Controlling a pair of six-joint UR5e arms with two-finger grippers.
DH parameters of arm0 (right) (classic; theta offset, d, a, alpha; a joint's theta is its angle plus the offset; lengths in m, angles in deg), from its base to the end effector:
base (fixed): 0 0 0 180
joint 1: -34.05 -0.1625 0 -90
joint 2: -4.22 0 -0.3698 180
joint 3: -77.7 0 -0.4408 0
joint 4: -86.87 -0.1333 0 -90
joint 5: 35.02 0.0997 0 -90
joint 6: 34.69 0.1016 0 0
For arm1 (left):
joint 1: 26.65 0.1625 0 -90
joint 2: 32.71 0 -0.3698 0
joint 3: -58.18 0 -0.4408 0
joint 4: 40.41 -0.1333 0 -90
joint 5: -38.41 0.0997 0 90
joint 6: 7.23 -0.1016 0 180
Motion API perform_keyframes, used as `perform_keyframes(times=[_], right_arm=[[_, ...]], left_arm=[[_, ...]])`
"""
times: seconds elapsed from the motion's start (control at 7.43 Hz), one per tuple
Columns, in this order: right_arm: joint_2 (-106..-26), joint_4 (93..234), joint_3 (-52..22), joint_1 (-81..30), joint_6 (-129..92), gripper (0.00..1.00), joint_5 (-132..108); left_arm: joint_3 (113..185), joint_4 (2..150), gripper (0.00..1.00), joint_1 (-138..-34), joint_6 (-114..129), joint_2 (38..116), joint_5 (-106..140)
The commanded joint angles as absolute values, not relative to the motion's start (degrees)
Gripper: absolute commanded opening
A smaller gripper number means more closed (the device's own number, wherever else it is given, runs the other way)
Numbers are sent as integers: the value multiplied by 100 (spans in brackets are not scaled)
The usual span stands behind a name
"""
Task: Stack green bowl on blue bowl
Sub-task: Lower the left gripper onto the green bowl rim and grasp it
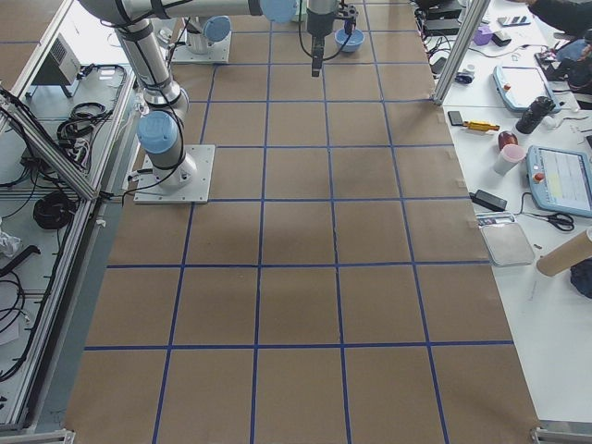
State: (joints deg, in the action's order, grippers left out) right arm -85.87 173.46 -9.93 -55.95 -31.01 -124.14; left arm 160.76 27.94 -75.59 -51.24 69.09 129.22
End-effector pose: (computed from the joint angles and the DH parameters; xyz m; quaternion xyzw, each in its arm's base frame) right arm 0.1349 -0.5378 0.4480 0.0322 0.9994 0.0085 0.0074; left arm 0.2762 -0.5178 0.2363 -0.0259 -0.9994 -0.0223 0.0109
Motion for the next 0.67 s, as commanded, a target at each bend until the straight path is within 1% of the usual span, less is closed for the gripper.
perform_keyframes(times=[0.0,0.4,0.54], right_arm=[[-8587,17345,-993,-5595,-3109,100,-12414],[-8587,17345,-993,-5595,-3109,100,-12414],[-8587,17353,-993,-5595,-3109,100,-12414]], left_arm=[[16400,2270,100,-7148,-5381,7309,12946],[16452,1929,98,-7068,-5373,7758,12938],[16549,1823,98,-7024,-5442,7794,12938]])
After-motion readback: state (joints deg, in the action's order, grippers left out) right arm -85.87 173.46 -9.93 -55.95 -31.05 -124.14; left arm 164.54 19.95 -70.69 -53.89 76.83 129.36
